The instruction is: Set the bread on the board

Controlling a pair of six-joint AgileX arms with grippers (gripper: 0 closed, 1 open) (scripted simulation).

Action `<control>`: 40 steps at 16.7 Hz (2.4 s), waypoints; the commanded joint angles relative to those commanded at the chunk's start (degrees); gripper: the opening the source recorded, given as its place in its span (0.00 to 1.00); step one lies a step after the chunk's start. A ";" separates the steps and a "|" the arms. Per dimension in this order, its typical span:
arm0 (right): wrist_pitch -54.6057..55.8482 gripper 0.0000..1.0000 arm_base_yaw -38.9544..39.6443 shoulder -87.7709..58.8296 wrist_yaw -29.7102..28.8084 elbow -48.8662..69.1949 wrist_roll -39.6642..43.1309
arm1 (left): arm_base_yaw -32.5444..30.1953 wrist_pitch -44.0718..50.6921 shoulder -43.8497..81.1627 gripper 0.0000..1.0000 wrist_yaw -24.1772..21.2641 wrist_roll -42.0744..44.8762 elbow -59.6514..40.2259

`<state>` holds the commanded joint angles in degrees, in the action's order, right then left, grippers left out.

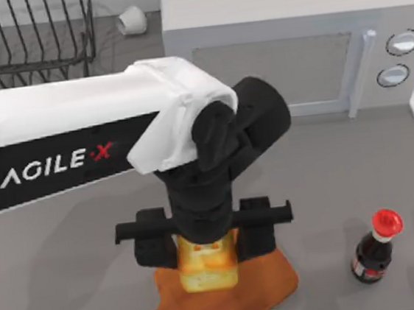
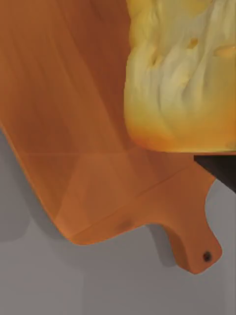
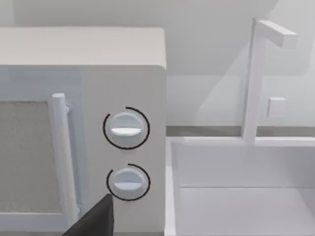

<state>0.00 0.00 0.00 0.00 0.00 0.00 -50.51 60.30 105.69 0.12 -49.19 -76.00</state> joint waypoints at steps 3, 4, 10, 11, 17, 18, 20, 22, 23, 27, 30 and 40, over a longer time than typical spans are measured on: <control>0.00 1.00 0.00 0.00 0.00 0.00 0.00 | 0.00 0.00 0.00 0.00 0.00 0.00 0.00; 0.00 1.00 0.00 0.00 0.00 0.00 0.00 | 0.24 0.11 0.22 0.00 -0.03 0.17 -0.16; 0.00 1.00 0.00 0.00 0.00 0.00 0.00 | 0.28 -3.77 1.39 0.00 -0.04 0.15 2.45; 0.00 1.00 0.00 0.00 0.00 0.00 0.00 | 0.24 -4.82 1.67 0.00 -0.06 0.17 3.13; 0.00 1.00 0.00 0.00 0.00 0.00 0.00 | 0.08 -9.74 3.34 0.00 -0.02 0.14 6.33; 0.00 1.00 0.00 0.00 0.00 0.00 0.00 | 0.09 -9.78 3.39 0.00 -0.02 0.14 6.39; 0.00 1.00 0.00 0.00 0.00 0.00 0.00 | 0.09 -9.78 3.39 0.00 -0.02 0.14 6.39; 0.00 1.00 0.00 0.00 0.00 0.00 0.00 | 0.09 -9.78 3.39 0.08 -0.02 0.14 6.39; 0.00 1.00 0.00 0.00 0.00 0.00 0.00 | 0.09 -9.78 3.39 0.15 -0.02 0.14 6.39; 0.00 1.00 0.00 0.00 0.00 0.00 0.00 | 0.09 -9.78 3.39 0.45 -0.02 0.14 6.39; 0.00 1.00 0.00 0.00 0.00 0.00 0.00 | 0.09 -9.78 3.39 0.68 -0.02 0.14 6.39; 0.00 1.00 0.00 0.00 0.00 0.00 0.00 | 0.09 -9.78 3.39 1.00 -0.02 0.14 6.39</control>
